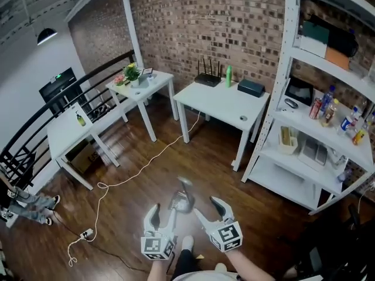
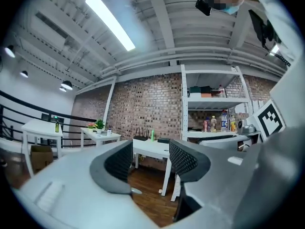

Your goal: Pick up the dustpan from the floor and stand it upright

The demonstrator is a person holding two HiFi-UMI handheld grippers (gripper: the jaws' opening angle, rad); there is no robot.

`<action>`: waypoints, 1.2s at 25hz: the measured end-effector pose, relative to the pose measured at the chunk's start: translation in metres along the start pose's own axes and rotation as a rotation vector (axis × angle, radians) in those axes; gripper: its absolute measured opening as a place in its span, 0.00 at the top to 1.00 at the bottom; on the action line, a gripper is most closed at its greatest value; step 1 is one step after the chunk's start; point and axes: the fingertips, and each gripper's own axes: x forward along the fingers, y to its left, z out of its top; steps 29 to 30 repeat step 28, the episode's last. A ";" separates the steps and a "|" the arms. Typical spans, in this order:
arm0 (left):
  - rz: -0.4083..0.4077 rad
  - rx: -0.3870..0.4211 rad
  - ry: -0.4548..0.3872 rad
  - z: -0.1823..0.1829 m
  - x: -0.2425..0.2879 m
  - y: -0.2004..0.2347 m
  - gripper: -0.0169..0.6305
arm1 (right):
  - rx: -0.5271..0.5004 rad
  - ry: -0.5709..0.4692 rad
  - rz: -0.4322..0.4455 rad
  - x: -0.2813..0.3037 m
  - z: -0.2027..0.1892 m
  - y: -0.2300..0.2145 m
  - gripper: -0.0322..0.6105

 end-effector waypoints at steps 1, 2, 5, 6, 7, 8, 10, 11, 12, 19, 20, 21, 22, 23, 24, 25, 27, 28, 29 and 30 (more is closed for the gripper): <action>0.006 0.023 -0.007 0.005 -0.011 -0.015 0.59 | -0.010 -0.016 -0.005 -0.017 0.004 -0.001 0.56; 0.011 0.047 -0.013 0.009 -0.023 -0.029 0.59 | -0.024 -0.029 -0.010 -0.032 0.007 -0.001 0.56; 0.024 0.105 -0.019 0.023 -0.049 -0.053 0.59 | -0.049 -0.034 -0.016 -0.060 0.014 0.000 0.56; 0.029 0.114 -0.016 0.027 -0.057 -0.058 0.59 | -0.049 -0.023 -0.011 -0.066 0.015 0.003 0.56; 0.032 0.117 -0.012 0.030 -0.064 -0.062 0.59 | -0.049 -0.016 -0.007 -0.072 0.016 0.006 0.56; 0.031 0.116 -0.011 0.031 -0.069 -0.065 0.59 | -0.051 -0.014 -0.007 -0.078 0.018 0.008 0.56; 0.018 0.111 -0.020 0.031 -0.076 -0.070 0.59 | -0.058 -0.028 -0.021 -0.087 0.026 0.008 0.56; 0.010 0.111 -0.027 0.031 -0.078 -0.070 0.59 | -0.064 -0.039 -0.029 -0.089 0.030 0.009 0.56; 0.004 0.112 -0.032 0.031 -0.079 -0.069 0.59 | -0.073 -0.048 -0.037 -0.090 0.033 0.010 0.56; 0.001 0.095 -0.049 0.050 -0.092 -0.031 0.59 | -0.069 -0.063 -0.059 -0.071 0.052 0.043 0.56; 0.000 0.094 -0.051 0.053 -0.095 -0.027 0.59 | -0.065 -0.062 -0.055 -0.069 0.054 0.050 0.56; 0.000 0.091 -0.051 0.054 -0.099 -0.022 0.59 | -0.066 -0.063 -0.051 -0.066 0.055 0.057 0.56; 0.000 0.087 -0.049 0.053 -0.104 -0.017 0.59 | -0.071 -0.066 -0.048 -0.065 0.057 0.064 0.56; -0.003 0.081 -0.050 0.052 -0.108 -0.012 0.59 | -0.073 -0.068 -0.047 -0.063 0.059 0.070 0.56; -0.007 0.077 -0.051 0.051 -0.111 -0.007 0.59 | -0.074 -0.070 -0.048 -0.062 0.060 0.075 0.56; -0.010 0.074 -0.053 0.053 -0.114 -0.004 0.59 | -0.073 -0.072 -0.051 -0.061 0.063 0.079 0.56; -0.014 0.073 -0.058 0.061 -0.120 0.002 0.59 | -0.070 -0.079 -0.059 -0.059 0.068 0.087 0.56; -0.016 0.074 -0.061 0.066 -0.123 0.005 0.59 | -0.068 -0.083 -0.063 -0.058 0.070 0.091 0.56; -0.016 0.074 -0.061 0.066 -0.123 0.005 0.59 | -0.068 -0.083 -0.063 -0.058 0.070 0.091 0.56; -0.016 0.074 -0.061 0.066 -0.123 0.005 0.59 | -0.068 -0.083 -0.063 -0.058 0.070 0.091 0.56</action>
